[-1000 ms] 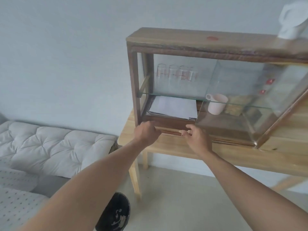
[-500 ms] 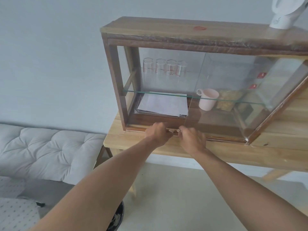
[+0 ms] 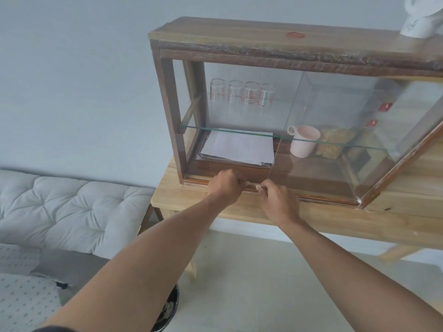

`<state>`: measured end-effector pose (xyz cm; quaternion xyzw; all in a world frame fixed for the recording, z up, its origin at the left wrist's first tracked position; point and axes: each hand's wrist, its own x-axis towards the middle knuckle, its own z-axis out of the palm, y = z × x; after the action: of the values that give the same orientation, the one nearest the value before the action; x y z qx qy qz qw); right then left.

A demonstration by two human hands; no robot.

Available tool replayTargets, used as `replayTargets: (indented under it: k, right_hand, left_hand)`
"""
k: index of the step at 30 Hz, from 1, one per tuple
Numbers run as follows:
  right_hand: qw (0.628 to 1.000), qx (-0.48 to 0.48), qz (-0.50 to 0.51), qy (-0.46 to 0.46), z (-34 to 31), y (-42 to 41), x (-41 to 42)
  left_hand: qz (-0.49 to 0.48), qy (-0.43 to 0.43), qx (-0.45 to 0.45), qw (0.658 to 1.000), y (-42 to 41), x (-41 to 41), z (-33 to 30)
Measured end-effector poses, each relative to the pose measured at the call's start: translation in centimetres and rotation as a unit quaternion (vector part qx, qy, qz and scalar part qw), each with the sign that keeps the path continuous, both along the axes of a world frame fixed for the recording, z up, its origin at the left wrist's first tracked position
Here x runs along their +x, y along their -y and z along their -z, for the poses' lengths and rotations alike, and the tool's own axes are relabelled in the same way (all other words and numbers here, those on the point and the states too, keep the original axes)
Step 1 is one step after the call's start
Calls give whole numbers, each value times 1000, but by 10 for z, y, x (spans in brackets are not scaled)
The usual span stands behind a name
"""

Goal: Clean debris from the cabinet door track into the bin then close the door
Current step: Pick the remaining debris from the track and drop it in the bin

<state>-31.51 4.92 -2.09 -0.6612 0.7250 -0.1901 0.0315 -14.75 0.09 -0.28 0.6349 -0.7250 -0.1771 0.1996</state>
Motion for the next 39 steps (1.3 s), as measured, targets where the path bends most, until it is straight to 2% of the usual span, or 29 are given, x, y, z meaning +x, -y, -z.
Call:
replayTargets:
  k: [9, 21, 30, 39]
  right_hand:
    - [999, -1, -30, 40, 1, -4, 28]
    - [980, 29, -193, 47, 19, -29, 176]
    - [942, 112, -311, 52, 76, -60, 272]
    - [905, 200, -375, 16, 143, -67, 321]
  left_hand:
    - [-29, -36, -19, 999, -26, 58, -7]
    - [-171, -46, 29, 984, -117, 225, 21]
    - [-290, -38, 118, 949, -193, 321, 78]
    - [-349, -24, 198, 916, -214, 353, 154]
